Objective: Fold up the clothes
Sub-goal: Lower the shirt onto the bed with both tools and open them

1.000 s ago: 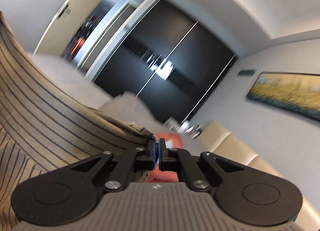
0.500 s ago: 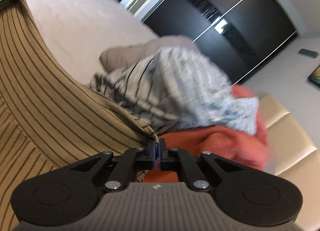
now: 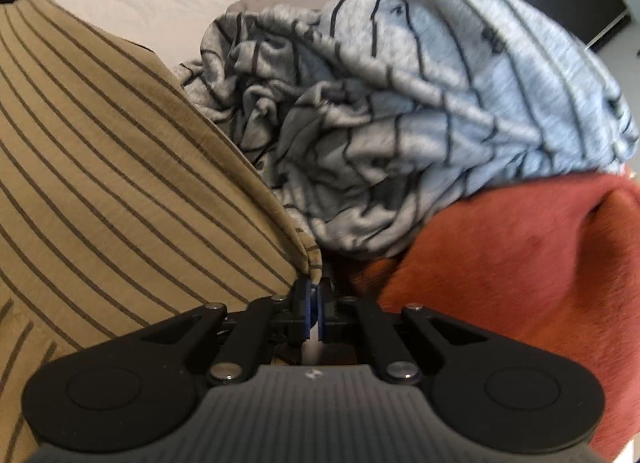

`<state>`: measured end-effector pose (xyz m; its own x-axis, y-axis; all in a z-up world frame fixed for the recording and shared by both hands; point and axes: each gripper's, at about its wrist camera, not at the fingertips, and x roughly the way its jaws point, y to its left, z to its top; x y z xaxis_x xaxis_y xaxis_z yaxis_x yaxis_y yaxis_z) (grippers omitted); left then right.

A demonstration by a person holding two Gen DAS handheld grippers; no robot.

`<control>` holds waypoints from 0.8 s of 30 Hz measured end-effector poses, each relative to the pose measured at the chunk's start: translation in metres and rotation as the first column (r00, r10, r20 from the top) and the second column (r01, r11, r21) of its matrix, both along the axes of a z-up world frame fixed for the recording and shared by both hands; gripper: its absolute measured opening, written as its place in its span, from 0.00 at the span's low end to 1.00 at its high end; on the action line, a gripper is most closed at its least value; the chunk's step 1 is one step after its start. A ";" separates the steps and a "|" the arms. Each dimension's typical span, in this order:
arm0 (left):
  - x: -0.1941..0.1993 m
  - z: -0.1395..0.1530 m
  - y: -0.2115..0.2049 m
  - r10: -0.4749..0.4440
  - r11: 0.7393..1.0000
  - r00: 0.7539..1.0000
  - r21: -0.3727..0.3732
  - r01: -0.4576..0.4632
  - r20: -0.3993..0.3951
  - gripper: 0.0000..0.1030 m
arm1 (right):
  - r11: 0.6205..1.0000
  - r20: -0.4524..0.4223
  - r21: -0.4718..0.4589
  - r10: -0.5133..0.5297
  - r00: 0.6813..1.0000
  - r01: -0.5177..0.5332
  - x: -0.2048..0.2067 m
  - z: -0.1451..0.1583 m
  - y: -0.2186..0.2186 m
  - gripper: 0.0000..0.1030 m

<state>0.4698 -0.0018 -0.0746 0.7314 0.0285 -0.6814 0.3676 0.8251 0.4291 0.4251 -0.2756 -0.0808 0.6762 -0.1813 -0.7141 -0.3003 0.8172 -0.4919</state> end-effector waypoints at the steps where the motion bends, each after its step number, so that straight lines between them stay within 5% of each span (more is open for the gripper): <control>1: 0.001 -0.001 0.000 0.001 1.000 1.000 0.000 -0.001 -0.002 0.03 | 1.000 -0.004 0.015 -0.009 1.000 0.009 0.000 0.000 -0.001 0.06; 3: 0.001 0.004 0.000 0.014 1.000 1.000 0.000 -0.014 -0.005 0.17 | 0.999 -0.017 0.032 -0.027 0.999 0.027 0.000 0.007 -0.003 0.11; 5: -0.001 0.015 0.005 0.038 0.999 0.999 -0.014 -0.038 -0.007 0.50 | 0.998 -0.005 0.048 -0.048 0.999 0.048 -0.005 0.021 -0.007 0.49; 6: -0.004 0.022 0.009 0.050 0.998 0.999 -0.027 -0.049 0.004 0.54 | 0.997 0.012 0.059 -0.055 0.998 0.054 -0.009 0.031 -0.009 0.53; 15: -0.067 0.109 0.072 0.191 0.959 0.981 -0.218 -0.181 0.029 0.55 | 0.970 0.025 0.209 -0.129 0.991 0.121 -0.086 0.120 -0.029 0.53; 24: -0.167 0.130 0.134 0.233 0.951 0.971 -0.199 -0.238 -0.047 0.58 | 0.927 -0.073 0.323 -0.176 0.982 0.190 -0.187 0.131 -0.034 0.53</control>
